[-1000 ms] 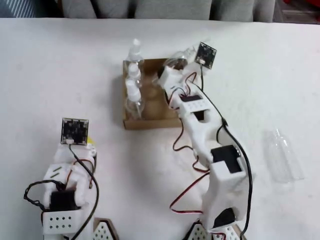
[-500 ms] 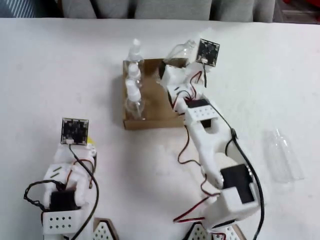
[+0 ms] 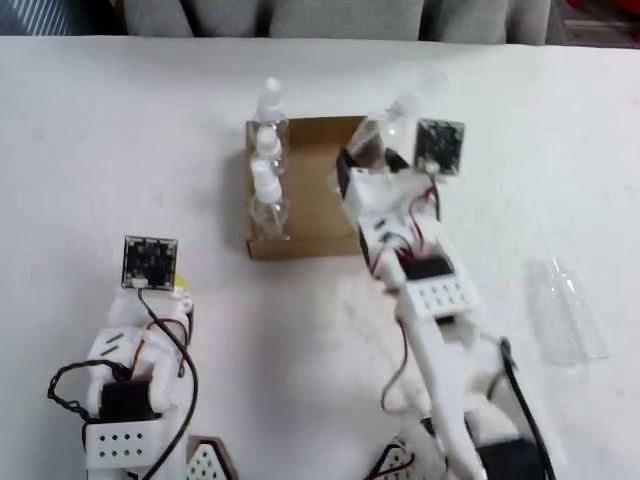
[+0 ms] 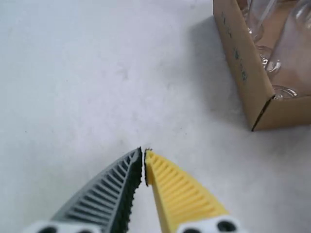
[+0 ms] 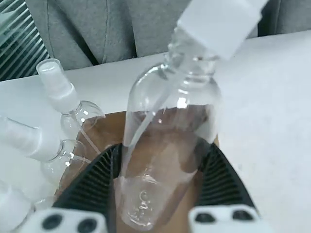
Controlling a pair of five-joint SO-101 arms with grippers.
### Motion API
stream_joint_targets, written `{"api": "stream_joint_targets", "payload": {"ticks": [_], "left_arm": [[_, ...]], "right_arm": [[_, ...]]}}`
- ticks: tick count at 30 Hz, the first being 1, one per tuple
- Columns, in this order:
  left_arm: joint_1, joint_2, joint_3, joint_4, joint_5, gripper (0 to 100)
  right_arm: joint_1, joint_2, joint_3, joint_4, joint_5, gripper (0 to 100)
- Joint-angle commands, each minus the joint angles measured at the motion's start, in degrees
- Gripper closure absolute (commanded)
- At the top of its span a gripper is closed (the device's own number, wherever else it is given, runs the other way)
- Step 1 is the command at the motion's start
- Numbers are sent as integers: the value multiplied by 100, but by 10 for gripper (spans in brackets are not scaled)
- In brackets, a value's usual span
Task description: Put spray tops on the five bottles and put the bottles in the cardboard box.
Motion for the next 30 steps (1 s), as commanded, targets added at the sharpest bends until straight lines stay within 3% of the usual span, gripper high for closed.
{"api": "stream_joint_targets", "payload": {"ticks": [1,7,15,18,26,30], "left_arm": [[-22,-31,-18,-26,-62,980],[-13,-31,-18,-26,-44,980],[-13,-31,-18,-26,-53,980],[-13,-31,-18,-26,-53,980],[-13,-31,-18,0,-53,980],[-13,-31,-18,9,-53,980]], "right_arm": [[233,-1367,598,-57,255,982],[426,-3609,1820,743,765,982],[1068,-6818,2092,4092,870,982],[1279,-7486,2066,4927,1451,982],[2738,-6976,2092,4743,2391,982],[2782,-7266,2224,4743,3692,981]]}}
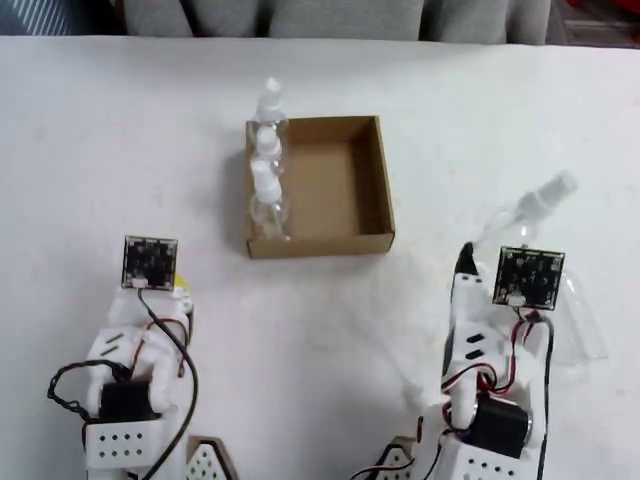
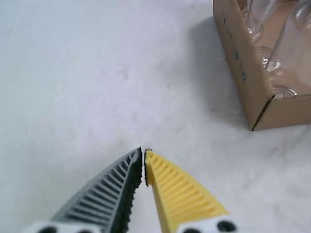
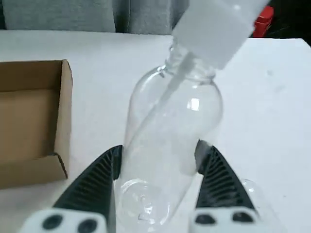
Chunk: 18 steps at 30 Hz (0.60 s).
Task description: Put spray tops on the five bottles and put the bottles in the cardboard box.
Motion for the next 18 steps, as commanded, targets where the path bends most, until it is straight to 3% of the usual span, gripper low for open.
{"api": "stream_joint_targets", "payload": {"ticks": [1,3,7,13,18], "left_arm": [[-13,-31,-18,9,-53,980],[-13,-31,-18,9,-53,980],[-13,-31,-18,9,-53,980],[-13,-31,-18,-9,-53,980],[-13,-31,-18,-18,-53,980]], "right_arm": [[84,-321,123,-171,1310,981],[101,-356,281,-382,1908,981],[145,-321,668,-1121,2215,981],[312,-277,1846,-3855,2382,981],[356,-286,1811,-4013,2136,981]]}}
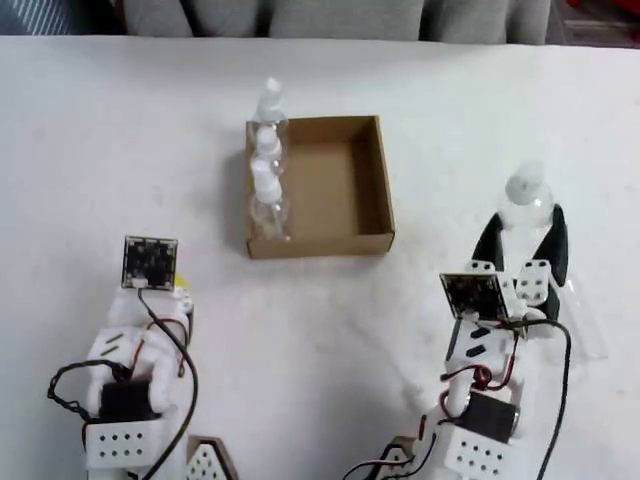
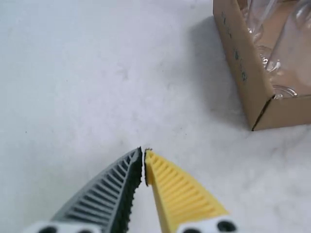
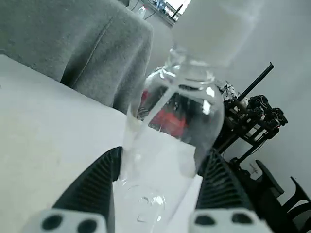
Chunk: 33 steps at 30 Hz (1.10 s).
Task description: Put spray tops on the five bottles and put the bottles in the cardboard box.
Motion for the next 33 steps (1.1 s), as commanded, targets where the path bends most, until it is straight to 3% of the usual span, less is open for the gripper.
{"api": "stream_joint_targets", "payload": {"ticks": [1,11,17,23,33], "left_arm": [[-13,-31,-18,-18,-53,980],[-13,-31,-18,-18,-53,980],[-13,-31,-18,-18,-53,980],[-13,-31,-18,-18,-53,980],[-13,-31,-18,-18,-53,980]], "right_arm": [[-110,-31,53,-224,-220,982],[-936,22,-457,154,-1477,982],[-1604,22,-1187,1095,-1714,982],[-2035,127,-1371,1209,-1741,982],[-2281,2642,-2963,1235,-2435,982]]}}
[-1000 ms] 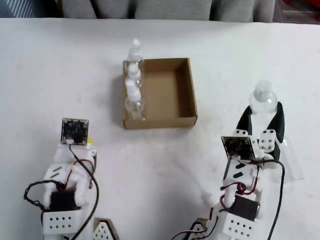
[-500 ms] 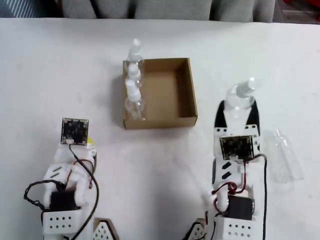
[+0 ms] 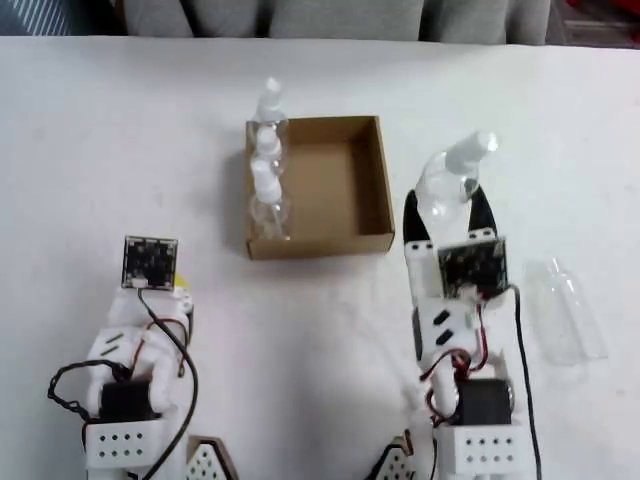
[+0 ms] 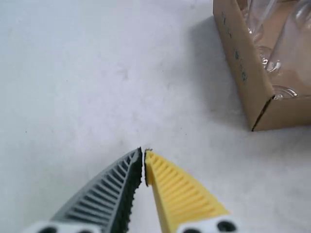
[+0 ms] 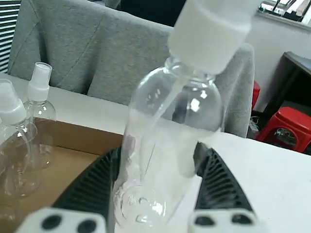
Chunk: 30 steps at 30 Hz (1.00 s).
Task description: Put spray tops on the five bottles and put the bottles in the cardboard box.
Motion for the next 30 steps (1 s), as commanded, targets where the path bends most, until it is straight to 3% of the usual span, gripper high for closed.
{"api": "stream_joint_targets", "payload": {"ticks": [1,9,14,19,23,30], "left_arm": [[-13,-31,-18,-18,-53,980],[-13,-31,-18,-26,-62,980],[-13,-31,-18,-26,-62,980],[-13,-40,-18,-26,-62,980],[-13,-40,-18,-26,-62,980],[-13,-40,-18,-26,-62,980]], "right_arm": [[-268,954,-774,-13,-132,982],[-725,1859,-1046,-163,-457,982],[207,1947,-738,-145,-431,982],[927,1938,-246,-268,88,982],[1446,1938,334,-936,316,982],[1727,1947,1600,-2290,651,982]]}}
